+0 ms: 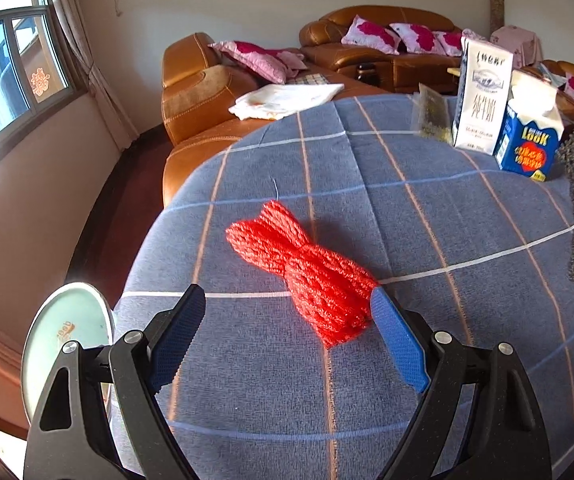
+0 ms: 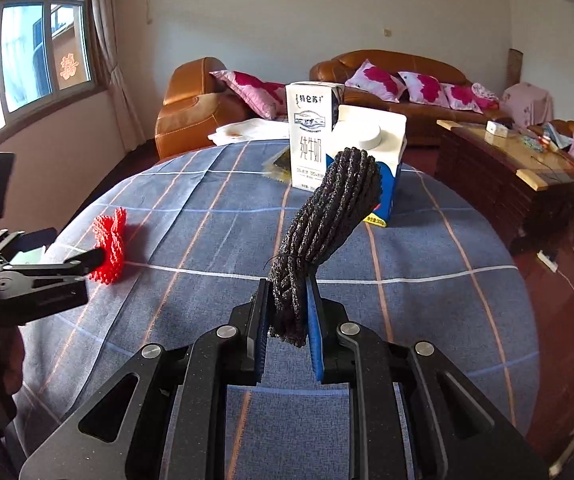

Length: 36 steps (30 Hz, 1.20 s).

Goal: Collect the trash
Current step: 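Grasp the red mesh net with the left tool while the right tool lifts the scrubber, then carry the red net and black scrubber over the teal bucket with both tools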

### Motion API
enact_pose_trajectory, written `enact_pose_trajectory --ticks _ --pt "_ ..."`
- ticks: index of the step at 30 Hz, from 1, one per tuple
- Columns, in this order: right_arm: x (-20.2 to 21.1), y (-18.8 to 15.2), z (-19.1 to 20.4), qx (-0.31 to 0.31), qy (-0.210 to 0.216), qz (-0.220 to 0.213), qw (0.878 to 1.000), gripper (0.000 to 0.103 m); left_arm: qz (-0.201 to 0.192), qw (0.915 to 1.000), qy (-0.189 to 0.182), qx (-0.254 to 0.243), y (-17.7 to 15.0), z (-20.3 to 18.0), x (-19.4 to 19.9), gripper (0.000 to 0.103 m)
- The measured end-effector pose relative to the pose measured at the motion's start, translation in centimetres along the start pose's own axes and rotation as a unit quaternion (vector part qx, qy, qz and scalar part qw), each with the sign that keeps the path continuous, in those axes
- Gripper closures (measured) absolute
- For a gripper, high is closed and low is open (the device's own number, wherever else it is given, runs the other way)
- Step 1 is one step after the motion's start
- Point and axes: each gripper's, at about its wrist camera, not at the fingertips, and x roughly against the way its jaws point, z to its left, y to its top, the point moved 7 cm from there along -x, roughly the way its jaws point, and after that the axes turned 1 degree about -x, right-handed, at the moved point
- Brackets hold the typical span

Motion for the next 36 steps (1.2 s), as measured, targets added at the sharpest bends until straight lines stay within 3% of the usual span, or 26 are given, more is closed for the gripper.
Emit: enact_pose_trajectory --ticks 5,7,8,10,11,12,18,22,36 --pt "0.1 -0.1 0.4 0.001 0.014 0.0 1.0 0.085 0.02 0.9998 0.005 0.002 -0.8 1.0 -0.6 0.025" --pt "0.0 -0.1 0.7 0.002 0.017 0.001 1.0 0.085 0.024 0.9997 -0.007 0.001 -1.1 1.3 -0.6 0.039" --pt "-0.1 -0.1 0.9 0.003 0.019 0.002 1.0 0.085 0.029 0.9993 -0.022 0.0 -1.2 1.3 -0.8 0.054" --pt "-0.2 0.0 1.0 0.006 0.021 0.003 1.0 0.085 0.031 0.9988 -0.037 -0.002 -1.3 1.3 -0.8 0.069" --pt "-0.2 0.1 1.3 0.008 0.021 0.003 1.0 0.085 0.031 0.9985 -0.046 -0.005 -1.4 1.3 -0.7 0.088" --pt "-0.3 0.1 1.5 0.011 0.021 0.004 1.0 0.085 0.032 0.998 -0.053 -0.007 -1.5 1.3 -0.6 0.094" --pt "-0.2 0.0 3.1 0.031 0.033 0.001 0.999 0.085 0.005 0.9984 -0.048 -0.029 -2.4 3.6 1.3 0.095" --pt "-0.2 0.4 4.8 0.048 0.058 -0.006 0.997 0.085 -0.012 0.9989 -0.024 -0.038 -3.4 6.8 3.2 0.095" --pt "-2.0 2.8 15.4 0.135 0.142 -0.02 0.98 0.085 -0.023 0.9986 0.044 0.02 -6.8 17.3 6.8 0.095"
